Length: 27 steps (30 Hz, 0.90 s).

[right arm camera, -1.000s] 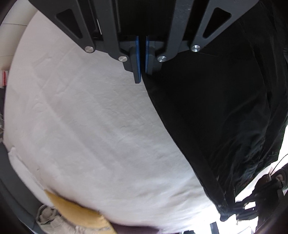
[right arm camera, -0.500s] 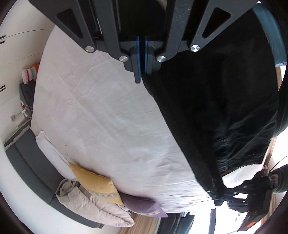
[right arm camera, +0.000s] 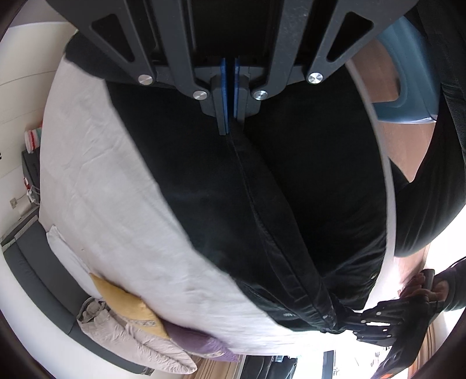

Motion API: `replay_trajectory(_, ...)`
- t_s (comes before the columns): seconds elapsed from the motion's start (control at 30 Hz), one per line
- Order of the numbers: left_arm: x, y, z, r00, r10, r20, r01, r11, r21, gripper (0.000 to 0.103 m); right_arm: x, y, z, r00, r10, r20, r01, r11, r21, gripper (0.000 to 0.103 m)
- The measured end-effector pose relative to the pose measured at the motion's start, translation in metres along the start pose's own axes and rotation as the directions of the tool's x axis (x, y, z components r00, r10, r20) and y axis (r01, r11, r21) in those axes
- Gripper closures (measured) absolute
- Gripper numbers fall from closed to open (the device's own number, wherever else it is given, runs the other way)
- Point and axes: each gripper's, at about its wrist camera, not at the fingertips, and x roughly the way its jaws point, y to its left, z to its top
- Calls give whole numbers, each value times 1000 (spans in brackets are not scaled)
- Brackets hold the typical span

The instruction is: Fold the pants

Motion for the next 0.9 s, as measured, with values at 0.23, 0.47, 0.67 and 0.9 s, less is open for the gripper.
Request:
replay_trajectory(0.23, -11, -23, -51, 999, 44, -32, -45, 999, -14, 93, -1, 40, -10, 998, -47, -30, 46, 999, -30, 99)
replay_trajectory(0.47, -9, -33, -69, 996, 58, -67, -62, 997, -45, 93, 6, 57, -18, 997, -51, -59, 51, 999, -2, 99)
replay_trajectory(0.67, -6, -20, -71, 997, 25, -80, -31, 997, -71, 92, 9, 74, -17, 994, -79, -79, 77, 996, -38, 99)
replay_trajectory(0.9, 0, -9, -67, 995, 5, -101, -10, 999, -48, 89, 12, 86, -19, 995, -68, -74, 66, 998, -25, 99)
